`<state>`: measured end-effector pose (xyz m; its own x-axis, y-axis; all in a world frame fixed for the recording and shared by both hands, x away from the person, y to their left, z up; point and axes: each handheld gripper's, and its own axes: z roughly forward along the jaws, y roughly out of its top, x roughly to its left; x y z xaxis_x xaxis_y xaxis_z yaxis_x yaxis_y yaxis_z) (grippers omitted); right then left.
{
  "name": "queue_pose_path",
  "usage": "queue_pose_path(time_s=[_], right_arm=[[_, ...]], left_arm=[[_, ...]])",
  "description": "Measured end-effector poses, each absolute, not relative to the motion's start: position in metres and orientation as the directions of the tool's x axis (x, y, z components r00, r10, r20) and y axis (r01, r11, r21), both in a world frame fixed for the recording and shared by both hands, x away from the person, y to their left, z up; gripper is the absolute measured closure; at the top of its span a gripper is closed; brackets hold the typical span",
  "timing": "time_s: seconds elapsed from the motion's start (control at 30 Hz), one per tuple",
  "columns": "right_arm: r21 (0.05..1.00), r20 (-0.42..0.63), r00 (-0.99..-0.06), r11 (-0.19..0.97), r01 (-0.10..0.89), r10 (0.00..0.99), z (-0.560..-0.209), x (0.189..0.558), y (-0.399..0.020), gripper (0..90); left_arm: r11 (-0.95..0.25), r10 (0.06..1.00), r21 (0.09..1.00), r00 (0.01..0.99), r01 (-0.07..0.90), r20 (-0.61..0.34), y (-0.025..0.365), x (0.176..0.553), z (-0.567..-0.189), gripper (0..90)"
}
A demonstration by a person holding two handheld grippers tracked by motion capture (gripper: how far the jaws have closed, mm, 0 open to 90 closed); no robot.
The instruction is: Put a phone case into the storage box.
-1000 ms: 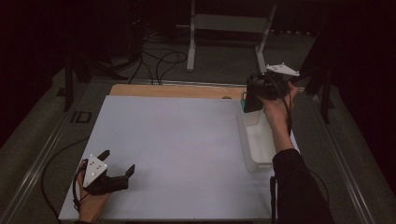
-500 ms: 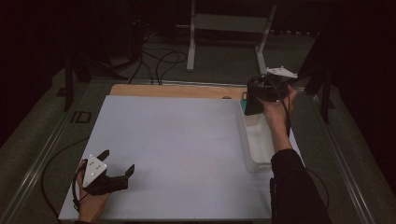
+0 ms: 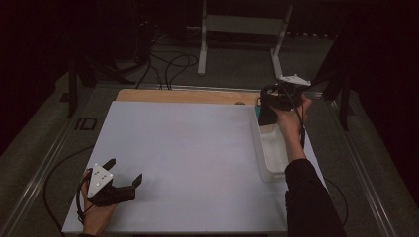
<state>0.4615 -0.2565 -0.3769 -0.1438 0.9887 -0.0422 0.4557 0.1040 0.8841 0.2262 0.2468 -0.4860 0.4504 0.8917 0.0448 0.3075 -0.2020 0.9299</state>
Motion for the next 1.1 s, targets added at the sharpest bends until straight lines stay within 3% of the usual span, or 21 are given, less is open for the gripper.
queue_pose_path(time_s=[1.1], right_arm=[[0.846,-0.025,-0.116,0.083,0.527,0.993,-0.41,0.469,-0.257,13.8]], left_arm=[[-0.204,0.89,0.929,0.454,0.309,0.045,0.246,0.226,-0.487,0.0]])
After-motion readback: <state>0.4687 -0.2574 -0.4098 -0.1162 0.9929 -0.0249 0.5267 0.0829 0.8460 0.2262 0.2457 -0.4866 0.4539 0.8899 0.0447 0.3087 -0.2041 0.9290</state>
